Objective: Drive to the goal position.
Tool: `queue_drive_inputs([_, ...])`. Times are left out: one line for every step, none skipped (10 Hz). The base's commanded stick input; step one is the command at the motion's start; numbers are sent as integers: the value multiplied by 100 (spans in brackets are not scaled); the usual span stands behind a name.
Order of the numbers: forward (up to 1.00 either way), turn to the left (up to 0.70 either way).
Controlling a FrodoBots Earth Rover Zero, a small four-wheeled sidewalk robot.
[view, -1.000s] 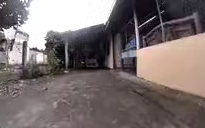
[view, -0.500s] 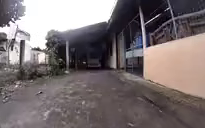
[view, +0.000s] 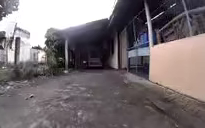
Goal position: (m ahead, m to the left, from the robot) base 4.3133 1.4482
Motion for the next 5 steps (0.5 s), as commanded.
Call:
queue_drive_inputs([70,0])
queue_drive_inputs([70,-11])
queue_drive_inputs([70,-27])
queue_drive_inputs([70,-21])
queue_drive_inputs([70,0])
